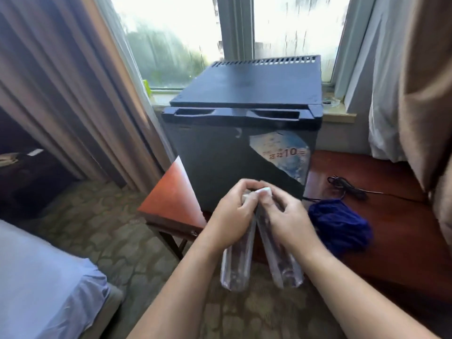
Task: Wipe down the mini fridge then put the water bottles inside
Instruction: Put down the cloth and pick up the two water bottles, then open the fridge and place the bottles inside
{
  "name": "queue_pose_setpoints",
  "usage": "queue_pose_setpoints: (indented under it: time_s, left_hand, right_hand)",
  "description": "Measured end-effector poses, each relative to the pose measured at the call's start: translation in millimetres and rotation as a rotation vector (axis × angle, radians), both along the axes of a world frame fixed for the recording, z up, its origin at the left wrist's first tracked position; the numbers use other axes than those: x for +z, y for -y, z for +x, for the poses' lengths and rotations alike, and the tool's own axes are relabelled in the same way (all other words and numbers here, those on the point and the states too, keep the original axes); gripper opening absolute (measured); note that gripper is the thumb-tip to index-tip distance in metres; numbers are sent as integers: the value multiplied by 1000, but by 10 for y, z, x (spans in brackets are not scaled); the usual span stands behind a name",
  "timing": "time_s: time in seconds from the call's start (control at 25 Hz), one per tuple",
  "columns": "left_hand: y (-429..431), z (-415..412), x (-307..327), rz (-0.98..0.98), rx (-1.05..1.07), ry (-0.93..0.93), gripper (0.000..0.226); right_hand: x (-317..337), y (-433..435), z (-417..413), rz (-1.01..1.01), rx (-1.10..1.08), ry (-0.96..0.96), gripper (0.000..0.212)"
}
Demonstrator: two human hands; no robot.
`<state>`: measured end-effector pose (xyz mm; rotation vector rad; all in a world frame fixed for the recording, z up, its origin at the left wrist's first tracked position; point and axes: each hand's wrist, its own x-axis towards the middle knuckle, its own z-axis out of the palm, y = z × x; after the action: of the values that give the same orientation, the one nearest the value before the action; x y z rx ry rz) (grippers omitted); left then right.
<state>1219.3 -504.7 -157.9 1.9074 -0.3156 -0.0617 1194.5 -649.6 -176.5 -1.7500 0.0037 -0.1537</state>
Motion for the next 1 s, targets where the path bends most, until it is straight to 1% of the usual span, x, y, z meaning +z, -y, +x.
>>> queue_pose_setpoints:
  time_s: [0.08,0.16,0.36,0.44,0.52,0.56,0.6,0.72,0.76,0.8,0.88,1.0]
  left_hand:
    - [-453,34,-19,36,-12,9,23]
    - [-777,76,0,13,-24,-8,20]
    - [-1285,359,63,18,-63,-3,27]
    - [-1371,570,114,31,-84,13,31]
    - [-1420,804,150,43,-92,12,33]
    - [-1467,927,161,60,-82,19,32]
    - [-1545,1075,182,88,-64,36,32]
    - [-1912,1470,276,197,15,120,26]
    - [-2037,1608,329,234,41,147,26]
    - [-2155,1753,371,261,53,159,28]
    - [-2338,2018,434,290,38,170,37]
    - [-2556,2432,429,301,-68,169,49]
  right_hand:
    - [11,-442,5,30,21,-57,44]
    - [48,-739,60,36,43,-70,49]
    - [150,-1191,365,44,78,-70,63]
    - [192,-1263,568,15,106,-65,60]
    - [222,-1312,804,-40,120,-75,51]
    - [241,-1332,924,-95,107,-61,48]
    - [289,-1368,1066,-168,71,-7,47]
    - [615,-1537,1449,-405,-98,307,45]
    - [747,-1602,1608,-470,-124,386,43]
    - [876,-1686,1770,-522,-124,419,41]
    - [1086,-1892,2048,-657,-82,393,38]
    - [1197,-2215,2394,-932,-54,242,38]
